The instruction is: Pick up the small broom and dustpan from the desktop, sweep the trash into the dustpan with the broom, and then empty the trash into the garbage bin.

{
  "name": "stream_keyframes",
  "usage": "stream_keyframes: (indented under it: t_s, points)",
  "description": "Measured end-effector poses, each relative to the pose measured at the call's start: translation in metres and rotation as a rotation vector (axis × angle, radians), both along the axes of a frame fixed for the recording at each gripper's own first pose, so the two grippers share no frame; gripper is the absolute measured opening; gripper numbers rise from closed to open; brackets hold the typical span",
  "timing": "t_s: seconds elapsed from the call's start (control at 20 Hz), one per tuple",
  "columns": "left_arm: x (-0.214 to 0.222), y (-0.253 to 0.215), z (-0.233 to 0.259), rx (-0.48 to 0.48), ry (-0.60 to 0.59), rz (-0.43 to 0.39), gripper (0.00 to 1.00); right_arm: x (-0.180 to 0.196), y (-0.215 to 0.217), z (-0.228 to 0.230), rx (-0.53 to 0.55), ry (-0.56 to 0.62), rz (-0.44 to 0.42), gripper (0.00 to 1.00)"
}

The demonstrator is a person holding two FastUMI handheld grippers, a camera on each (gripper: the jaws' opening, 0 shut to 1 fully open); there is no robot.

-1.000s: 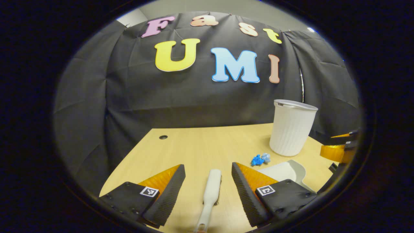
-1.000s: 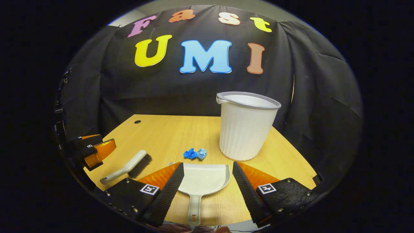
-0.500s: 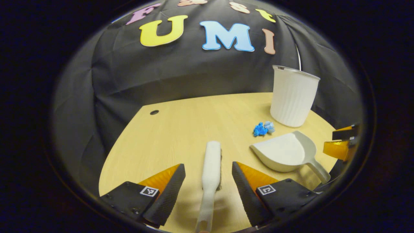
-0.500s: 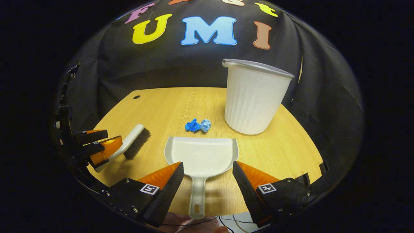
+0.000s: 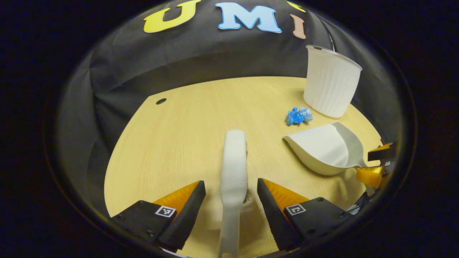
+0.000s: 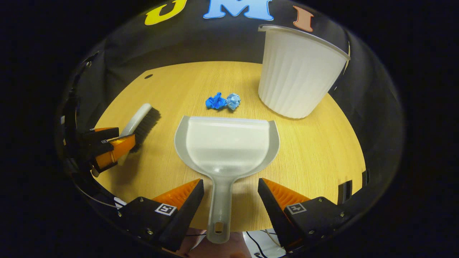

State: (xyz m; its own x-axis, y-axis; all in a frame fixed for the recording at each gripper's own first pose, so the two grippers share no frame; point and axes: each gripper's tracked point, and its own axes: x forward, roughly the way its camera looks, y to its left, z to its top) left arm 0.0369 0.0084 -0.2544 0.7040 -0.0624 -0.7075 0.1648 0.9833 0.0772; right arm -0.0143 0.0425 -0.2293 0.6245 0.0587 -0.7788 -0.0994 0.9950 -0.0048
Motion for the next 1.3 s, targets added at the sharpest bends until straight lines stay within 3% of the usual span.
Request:
stream_keyframes:
  t_s: [0.4,0.45,0.55,0.65,0.7,0.75,0.85,0.95,1.0,1.3]
  points:
    - [0.013,-0.007,-0.024,0.014,0.080,-0.029,0.97,0.016,0.002,-0.024,-0.048,0.091,0.026,0.94]
    - [0.015,-0.007,-0.027,0.017,0.084,-0.038,0.93,0.017,0.003,-0.026,-0.052,0.092,0.032,0.82]
    - [0.017,-0.008,-0.028,0.024,0.089,-0.046,0.84,0.018,0.001,-0.029,-0.069,0.107,0.032,0.80]
    - [0.020,-0.007,-0.030,0.027,0.091,-0.042,0.75,0.019,0.002,-0.031,-0.064,0.111,0.036,0.65]
    - [0.020,-0.006,-0.030,0.029,0.093,-0.041,0.73,0.017,0.002,-0.033,-0.061,0.115,0.038,0.64]
    - [0.021,-0.006,-0.030,0.033,0.093,-0.031,0.73,0.020,0.001,-0.031,-0.065,0.112,0.033,0.57]
    - [0.022,-0.005,-0.032,0.033,0.100,-0.031,0.56,0.020,0.000,-0.032,-0.059,0.114,0.029,0.42]
    - [0.022,-0.005,-0.033,0.039,0.094,-0.023,0.54,0.021,0.001,-0.033,-0.042,0.111,0.022,0.42]
    - [0.023,-0.005,-0.032,0.042,0.095,-0.029,0.54,0.020,0.001,-0.030,-0.038,0.114,0.024,0.35]
    - [0.036,-0.015,-0.030,0.043,0.101,-0.040,0.50,0.021,-0.009,-0.034,-0.051,0.099,0.072,0.35]
